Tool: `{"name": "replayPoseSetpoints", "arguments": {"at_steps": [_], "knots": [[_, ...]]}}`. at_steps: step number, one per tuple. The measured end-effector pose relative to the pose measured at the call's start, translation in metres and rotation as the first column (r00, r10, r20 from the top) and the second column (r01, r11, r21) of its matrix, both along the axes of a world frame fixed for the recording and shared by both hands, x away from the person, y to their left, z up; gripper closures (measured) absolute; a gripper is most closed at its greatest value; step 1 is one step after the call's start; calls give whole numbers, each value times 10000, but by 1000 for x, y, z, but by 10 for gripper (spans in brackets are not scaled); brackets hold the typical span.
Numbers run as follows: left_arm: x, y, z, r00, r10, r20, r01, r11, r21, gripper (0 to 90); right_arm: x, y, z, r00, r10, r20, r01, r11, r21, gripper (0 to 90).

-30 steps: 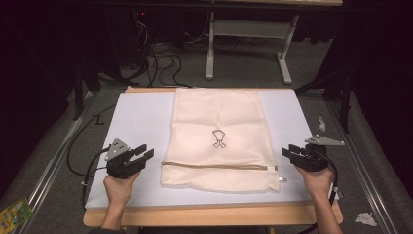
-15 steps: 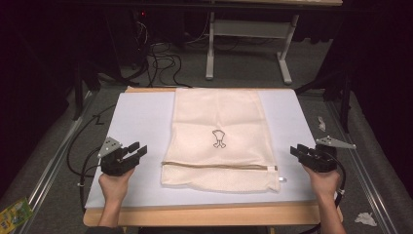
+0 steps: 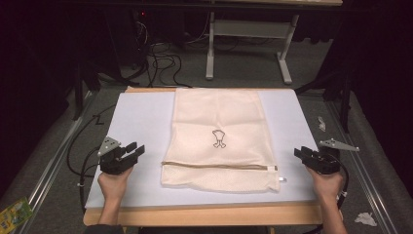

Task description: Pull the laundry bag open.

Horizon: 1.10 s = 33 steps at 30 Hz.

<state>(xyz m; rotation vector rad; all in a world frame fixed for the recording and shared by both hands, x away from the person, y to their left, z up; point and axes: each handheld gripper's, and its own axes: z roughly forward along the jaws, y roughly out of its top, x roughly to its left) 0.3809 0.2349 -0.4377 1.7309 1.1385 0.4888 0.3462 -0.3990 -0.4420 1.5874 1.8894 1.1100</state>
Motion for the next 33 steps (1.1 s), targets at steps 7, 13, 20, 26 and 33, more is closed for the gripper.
{"name": "replayPoseSetpoints", "arguments": {"at_steps": [7,13,20,26,33], "knots": [[5,3,-5,9995,270,-151,-271,9996,-69,594,3,0,-5,10000,-67,-66,67,10000,-11,622],[10,4,-12,9987,420,-295,-419,9991,22,591,9,2,-9,10000,-46,-80,45,10000,-89,620],[15,3,-18,9977,515,-436,-507,9985,193,584,14,4,-13,9999,-61,-138,60,10000,-53,617],[19,1,-22,9971,585,-496,-566,9976,390,586,17,4,-17,9997,-220,-113,217,9994,-254,617],[23,-1,-26,9969,622,-479,-599,9970,486,586,19,3,-21,9994,-341,-70,340,9992,-228,617]]}}
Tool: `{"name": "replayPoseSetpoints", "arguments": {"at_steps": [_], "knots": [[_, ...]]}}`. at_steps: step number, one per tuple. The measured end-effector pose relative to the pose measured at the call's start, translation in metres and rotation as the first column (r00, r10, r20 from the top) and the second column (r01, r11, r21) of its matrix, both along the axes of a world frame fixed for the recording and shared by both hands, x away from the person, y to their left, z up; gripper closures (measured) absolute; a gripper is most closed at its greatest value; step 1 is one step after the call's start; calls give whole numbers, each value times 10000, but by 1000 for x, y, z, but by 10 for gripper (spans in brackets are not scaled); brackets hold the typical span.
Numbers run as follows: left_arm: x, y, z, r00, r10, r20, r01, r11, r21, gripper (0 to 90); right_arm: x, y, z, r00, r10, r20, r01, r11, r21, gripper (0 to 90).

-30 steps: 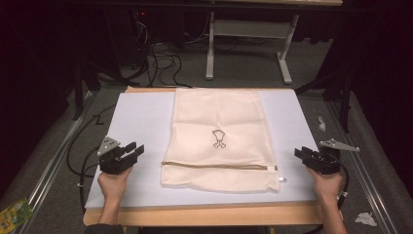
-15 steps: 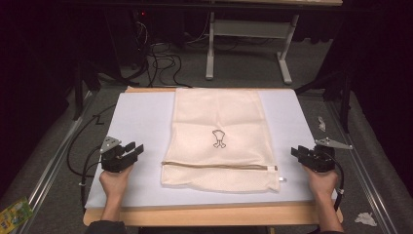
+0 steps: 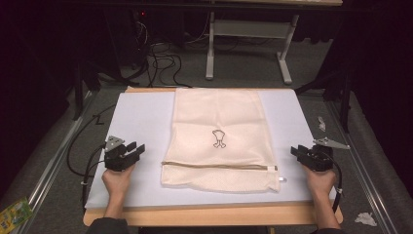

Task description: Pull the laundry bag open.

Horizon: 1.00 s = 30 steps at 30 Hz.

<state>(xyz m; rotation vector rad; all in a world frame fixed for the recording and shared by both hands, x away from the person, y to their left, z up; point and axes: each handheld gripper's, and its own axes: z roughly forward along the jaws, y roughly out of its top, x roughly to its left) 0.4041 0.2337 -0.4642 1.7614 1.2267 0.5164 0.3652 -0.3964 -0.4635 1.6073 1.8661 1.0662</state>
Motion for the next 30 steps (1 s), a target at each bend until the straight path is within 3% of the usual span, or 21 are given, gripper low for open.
{"name": "replayPoseSetpoints", "arguments": {"at_steps": [12,23,30], "knots": [[5,-2,-14,9999,3,-128,-3,10000,-13,586,2,2,-2,9999,-45,129,46,10000,-89,609],[5,-6,-18,9998,-31,219,27,9998,197,577,0,2,-10,9996,-108,257,109,9999,-23,595],[3,-8,-19,9992,-33,403,17,9992,408,551,0,4,-12,9993,-128,345,136,9997,-222,569]]}}
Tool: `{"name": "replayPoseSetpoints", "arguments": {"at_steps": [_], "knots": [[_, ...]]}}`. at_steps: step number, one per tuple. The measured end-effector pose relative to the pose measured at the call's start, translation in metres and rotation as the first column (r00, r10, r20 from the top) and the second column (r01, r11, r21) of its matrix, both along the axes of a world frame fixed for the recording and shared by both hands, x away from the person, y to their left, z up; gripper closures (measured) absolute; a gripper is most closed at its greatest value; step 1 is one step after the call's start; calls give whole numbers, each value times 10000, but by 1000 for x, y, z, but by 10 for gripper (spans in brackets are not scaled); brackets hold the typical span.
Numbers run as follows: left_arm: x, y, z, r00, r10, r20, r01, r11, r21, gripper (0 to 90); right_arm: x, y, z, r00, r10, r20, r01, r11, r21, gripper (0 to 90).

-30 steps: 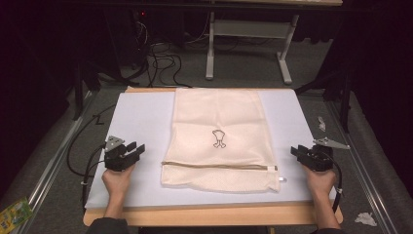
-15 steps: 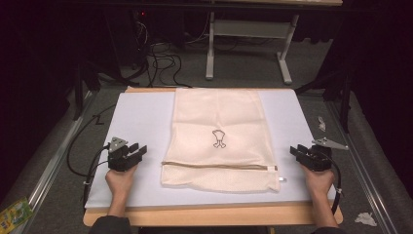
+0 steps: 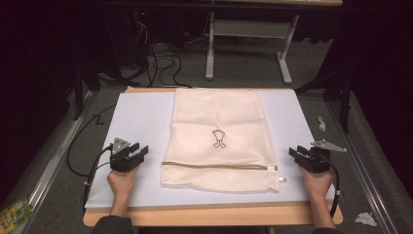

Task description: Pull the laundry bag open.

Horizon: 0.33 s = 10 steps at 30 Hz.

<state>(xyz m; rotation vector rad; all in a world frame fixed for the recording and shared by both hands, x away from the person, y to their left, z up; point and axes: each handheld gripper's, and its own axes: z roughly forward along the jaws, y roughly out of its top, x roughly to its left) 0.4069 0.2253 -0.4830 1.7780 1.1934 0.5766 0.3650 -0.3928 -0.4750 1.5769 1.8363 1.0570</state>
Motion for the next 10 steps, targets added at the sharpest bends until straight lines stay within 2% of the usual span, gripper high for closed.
{"name": "replayPoseSetpoints", "arguments": {"at_steps": [10], "knots": [[-2,-1,0,9999,-25,113,24,9999,128,523,-1,2,-1,9999,-120,68,121,9997,-223,531]]}}
